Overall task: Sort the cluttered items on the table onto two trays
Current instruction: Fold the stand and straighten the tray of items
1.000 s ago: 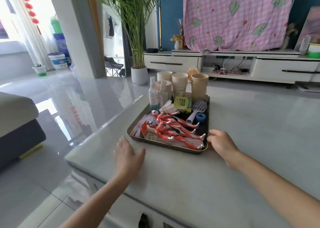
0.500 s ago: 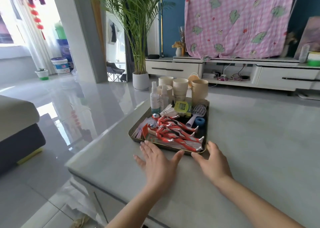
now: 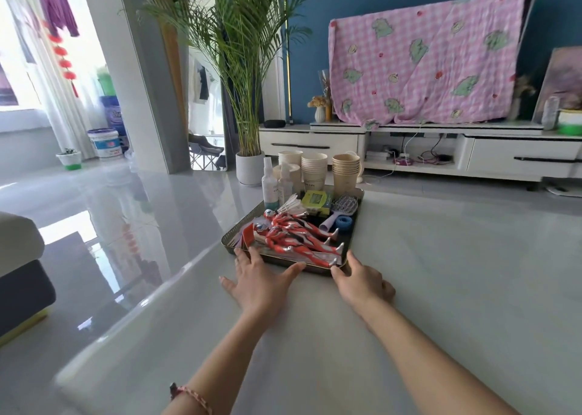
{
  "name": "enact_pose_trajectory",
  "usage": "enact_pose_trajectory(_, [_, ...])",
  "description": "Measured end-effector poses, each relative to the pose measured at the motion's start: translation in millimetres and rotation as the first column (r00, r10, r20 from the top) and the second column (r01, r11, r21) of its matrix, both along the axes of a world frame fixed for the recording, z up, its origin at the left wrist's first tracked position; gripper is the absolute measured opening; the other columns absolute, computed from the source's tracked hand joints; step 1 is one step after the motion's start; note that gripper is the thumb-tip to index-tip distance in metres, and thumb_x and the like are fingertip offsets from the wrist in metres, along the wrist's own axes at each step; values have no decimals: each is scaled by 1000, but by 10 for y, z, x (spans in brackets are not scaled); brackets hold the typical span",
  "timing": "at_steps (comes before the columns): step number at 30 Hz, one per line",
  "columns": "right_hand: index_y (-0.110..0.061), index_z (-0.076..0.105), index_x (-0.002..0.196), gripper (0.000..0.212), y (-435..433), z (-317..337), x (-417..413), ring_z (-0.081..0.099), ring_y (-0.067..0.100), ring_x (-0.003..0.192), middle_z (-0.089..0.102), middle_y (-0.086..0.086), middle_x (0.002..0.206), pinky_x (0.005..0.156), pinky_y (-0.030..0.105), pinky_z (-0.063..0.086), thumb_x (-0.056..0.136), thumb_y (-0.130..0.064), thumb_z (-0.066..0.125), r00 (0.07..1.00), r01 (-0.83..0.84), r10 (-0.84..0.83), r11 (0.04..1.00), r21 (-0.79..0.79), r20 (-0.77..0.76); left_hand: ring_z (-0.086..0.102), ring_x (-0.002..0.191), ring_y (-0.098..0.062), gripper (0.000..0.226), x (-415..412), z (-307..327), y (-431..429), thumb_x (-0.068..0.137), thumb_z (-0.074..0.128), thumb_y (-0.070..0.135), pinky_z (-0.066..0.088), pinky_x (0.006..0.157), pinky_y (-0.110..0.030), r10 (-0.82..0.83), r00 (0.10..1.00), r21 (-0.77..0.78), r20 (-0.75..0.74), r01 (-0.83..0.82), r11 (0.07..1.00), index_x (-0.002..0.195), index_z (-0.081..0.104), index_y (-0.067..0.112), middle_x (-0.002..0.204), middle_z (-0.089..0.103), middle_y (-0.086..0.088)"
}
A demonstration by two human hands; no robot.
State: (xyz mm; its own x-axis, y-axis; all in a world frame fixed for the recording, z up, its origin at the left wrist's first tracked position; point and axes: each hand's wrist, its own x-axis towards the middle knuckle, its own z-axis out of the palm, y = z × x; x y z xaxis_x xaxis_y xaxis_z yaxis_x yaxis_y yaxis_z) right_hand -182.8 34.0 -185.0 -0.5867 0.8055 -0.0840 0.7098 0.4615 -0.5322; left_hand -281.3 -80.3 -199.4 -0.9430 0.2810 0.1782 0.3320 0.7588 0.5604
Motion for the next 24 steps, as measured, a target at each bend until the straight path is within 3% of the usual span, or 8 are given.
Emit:
enact_pose_trajectory(11, [-39,15,147,56,326,-34,-344,26,21,138,37,7,146,111,34,18,95,-54,29,999,-1,1,1000,13,36,30,138,-19,88,-467,-32,187,68,49,79,-1,112,-54,26,999,-6,-26,-26,1000,139,36,28,149,36,-7])
enact_pose_trajectory(14, [-36,19,147,55,306,-49,-347,31,23,136,41,8,144,109,34,20,96,-51,32,1000,25,-25,999,42,-1,25,141,-19,80,-472,-11,172,77,44,74,0,111,-55,-6,1000,-43,-19,6,999,141,32,28,151,31,-10])
enact_pose_trajectory(18, [-26,44,133,39,197,-112,-318,52,26,120,60,9,126,100,33,30,95,-34,48,959,43,-24,997,60,-284,12,145,-20,74,-490,-3,176,89,31,64,-1,111,-58,-57,998,-107,9,57,993,148,19,21,155,20,-14])
enact_pose_trajectory(21, [-23,57,116,25,157,-138,-336,58,29,108,67,9,111,90,32,35,94,-33,50,963,53,-17,990,130,-268,3,146,-21,72,-540,30,159,93,27,59,-6,111,-57,-101,993,-97,64,107,989,150,10,19,156,10,-15])
enact_pose_trajectory(24, [-19,61,112,24,107,-69,-450,57,32,106,67,10,111,81,31,37,95,-32,50,957,43,-7,992,116,-289,-1,146,-21,71,-609,32,108,93,26,58,-9,112,-55,-97,993,-89,74,103,991,150,7,20,157,4,-14])
